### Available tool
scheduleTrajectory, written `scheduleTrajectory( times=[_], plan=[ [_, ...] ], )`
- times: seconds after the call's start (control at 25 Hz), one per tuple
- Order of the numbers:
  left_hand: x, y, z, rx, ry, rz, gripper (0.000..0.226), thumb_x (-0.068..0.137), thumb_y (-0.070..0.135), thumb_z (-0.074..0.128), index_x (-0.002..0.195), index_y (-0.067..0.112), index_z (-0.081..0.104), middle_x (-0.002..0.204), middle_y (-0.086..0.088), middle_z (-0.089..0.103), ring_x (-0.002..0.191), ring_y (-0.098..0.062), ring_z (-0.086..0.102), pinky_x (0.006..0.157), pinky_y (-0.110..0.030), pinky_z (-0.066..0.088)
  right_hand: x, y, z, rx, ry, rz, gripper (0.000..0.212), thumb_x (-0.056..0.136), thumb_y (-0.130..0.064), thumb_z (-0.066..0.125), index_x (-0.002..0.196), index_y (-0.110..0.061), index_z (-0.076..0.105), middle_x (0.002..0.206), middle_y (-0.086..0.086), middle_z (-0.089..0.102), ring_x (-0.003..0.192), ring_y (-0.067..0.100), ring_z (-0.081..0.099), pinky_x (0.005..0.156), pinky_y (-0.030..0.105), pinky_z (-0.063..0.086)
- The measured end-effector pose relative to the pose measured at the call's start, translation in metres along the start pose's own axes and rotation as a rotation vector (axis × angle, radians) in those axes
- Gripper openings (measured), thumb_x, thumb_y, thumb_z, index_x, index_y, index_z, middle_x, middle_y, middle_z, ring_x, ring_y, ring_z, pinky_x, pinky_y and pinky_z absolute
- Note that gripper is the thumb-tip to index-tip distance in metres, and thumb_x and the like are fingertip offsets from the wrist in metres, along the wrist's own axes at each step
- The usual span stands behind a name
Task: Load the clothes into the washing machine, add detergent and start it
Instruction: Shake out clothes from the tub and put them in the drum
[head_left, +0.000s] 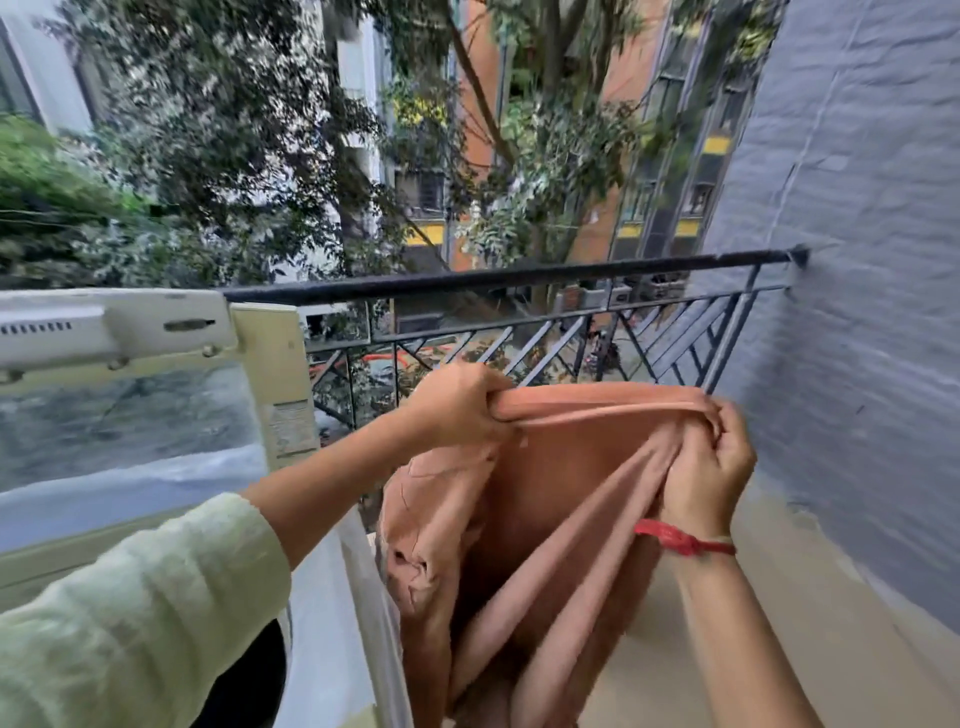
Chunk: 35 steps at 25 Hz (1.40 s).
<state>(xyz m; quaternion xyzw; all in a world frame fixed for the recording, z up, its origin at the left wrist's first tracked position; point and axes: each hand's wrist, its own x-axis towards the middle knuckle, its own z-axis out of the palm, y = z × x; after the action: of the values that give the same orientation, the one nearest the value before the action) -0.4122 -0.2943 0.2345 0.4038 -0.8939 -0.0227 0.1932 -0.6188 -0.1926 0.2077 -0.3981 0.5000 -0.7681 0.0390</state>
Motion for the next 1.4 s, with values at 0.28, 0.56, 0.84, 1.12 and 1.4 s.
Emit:
scheduleTrajectory(
  times=[0.28, 0.56, 0.84, 1.12, 1.4],
  plan=[
    [-0.054, -0.062, 0.113, -0.324, -0.311, -0.330, 0.015, 0.081, 0.035, 0.061, 0.068, 0.029, 0.058, 0.070, 0.006, 0.060, 0.072, -0.015, 0.059, 0.060, -0.029, 0.047, 0.000, 0.029, -0.040, -0.080, -0.094, 0.021, 0.022, 0.084, -0.013, 0.048, 0.070, -0.026, 0.058, 0.063, -0.018, 0.056, 0.066, -0.003, 0.044, 0.064, 0.017, 0.037],
    [-0.015, -0.032, 0.036, -0.120, -0.049, -0.003, 0.013, 0.073, 0.028, 0.049, 0.063, 0.021, 0.053, 0.063, 0.000, 0.060, 0.062, -0.022, 0.055, 0.058, -0.031, 0.046, -0.013, 0.071, -0.075, -0.769, -0.792, 0.430, 0.039, 0.070, -0.025, 0.078, 0.102, -0.025, 0.056, 0.103, -0.001, 0.064, 0.098, 0.020, 0.060, 0.089, 0.033, 0.047],
    [0.005, 0.032, 0.004, 0.136, -0.083, 0.247, 0.020, 0.077, 0.032, 0.062, 0.069, 0.016, 0.052, 0.064, 0.001, 0.056, 0.064, -0.026, 0.054, 0.056, -0.030, 0.047, -0.053, 0.046, 0.019, -0.400, -0.718, 0.160, 0.030, 0.077, -0.001, 0.065, 0.099, -0.023, 0.064, 0.088, -0.013, 0.066, 0.089, 0.003, 0.061, 0.075, 0.009, 0.042],
    [-0.037, -0.025, 0.067, -0.744, -0.295, -0.152, 0.024, 0.074, 0.022, 0.079, 0.096, 0.020, 0.069, 0.081, 0.013, 0.069, 0.071, -0.006, 0.059, 0.068, -0.021, 0.050, -0.028, 0.005, 0.017, -0.070, -0.496, 0.105, 0.036, 0.075, 0.015, 0.049, 0.085, -0.016, 0.064, 0.082, -0.012, 0.070, 0.085, 0.000, 0.064, 0.078, 0.010, 0.046],
    [-0.051, 0.012, 0.117, -1.510, -0.171, -0.422, 0.008, 0.087, 0.031, 0.062, 0.081, 0.026, 0.064, 0.070, 0.005, 0.060, 0.062, -0.009, 0.054, 0.057, -0.024, 0.042, -0.004, 0.010, -0.016, 0.062, -0.331, 0.331, 0.043, 0.089, 0.008, 0.045, 0.079, -0.026, 0.069, 0.083, -0.012, 0.070, 0.084, 0.004, 0.060, 0.080, 0.018, 0.046]
  ],
)
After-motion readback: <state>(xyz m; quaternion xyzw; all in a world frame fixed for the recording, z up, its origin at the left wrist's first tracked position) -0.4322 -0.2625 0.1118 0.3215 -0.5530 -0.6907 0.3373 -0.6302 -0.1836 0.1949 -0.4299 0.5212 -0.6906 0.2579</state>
